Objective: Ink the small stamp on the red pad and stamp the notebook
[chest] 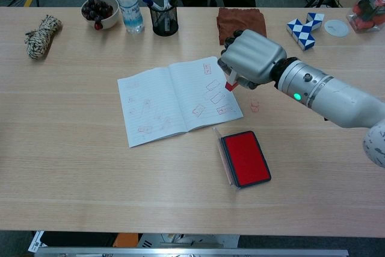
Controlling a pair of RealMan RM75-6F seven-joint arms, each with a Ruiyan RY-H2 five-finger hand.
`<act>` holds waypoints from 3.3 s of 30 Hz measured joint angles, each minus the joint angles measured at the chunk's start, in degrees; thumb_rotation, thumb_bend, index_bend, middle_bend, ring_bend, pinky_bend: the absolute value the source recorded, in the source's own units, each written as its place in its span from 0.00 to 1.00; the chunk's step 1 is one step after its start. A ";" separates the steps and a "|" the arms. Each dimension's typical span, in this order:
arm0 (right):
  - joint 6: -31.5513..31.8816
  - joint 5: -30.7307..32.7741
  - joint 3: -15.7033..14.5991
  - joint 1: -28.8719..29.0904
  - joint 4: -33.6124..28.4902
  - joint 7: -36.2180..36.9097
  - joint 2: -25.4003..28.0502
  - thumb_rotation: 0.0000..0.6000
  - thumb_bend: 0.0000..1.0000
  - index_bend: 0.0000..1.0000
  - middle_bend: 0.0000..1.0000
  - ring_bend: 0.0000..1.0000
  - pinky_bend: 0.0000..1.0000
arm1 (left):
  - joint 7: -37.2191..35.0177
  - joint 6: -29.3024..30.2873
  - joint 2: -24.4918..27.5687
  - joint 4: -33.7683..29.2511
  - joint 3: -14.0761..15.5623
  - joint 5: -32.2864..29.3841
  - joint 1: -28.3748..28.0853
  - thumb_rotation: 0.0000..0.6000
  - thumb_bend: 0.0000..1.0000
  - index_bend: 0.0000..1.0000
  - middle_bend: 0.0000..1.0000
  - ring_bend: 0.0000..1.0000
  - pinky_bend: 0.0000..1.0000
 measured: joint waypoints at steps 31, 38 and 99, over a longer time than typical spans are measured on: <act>-1.12 -0.70 -3.01 -5.76 13.55 4.57 -4.07 1.00 0.33 0.64 0.42 0.23 0.22 | -0.35 -0.31 -0.56 0.66 0.44 0.39 -0.18 1.00 0.20 0.11 0.05 0.15 0.17; -0.65 -1.08 -2.91 -6.72 14.08 4.61 -4.43 1.00 0.33 0.57 0.39 0.22 0.22 | -0.53 -0.47 -0.66 1.02 0.51 0.43 -0.26 1.00 0.20 0.11 0.05 0.15 0.17; 26.10 -1.84 -0.50 -28.35 -14.10 16.05 25.60 1.00 0.31 0.41 0.37 0.19 0.22 | 3.00 -0.21 -4.13 3.36 -2.96 0.39 -3.45 1.00 0.20 0.11 0.05 0.15 0.17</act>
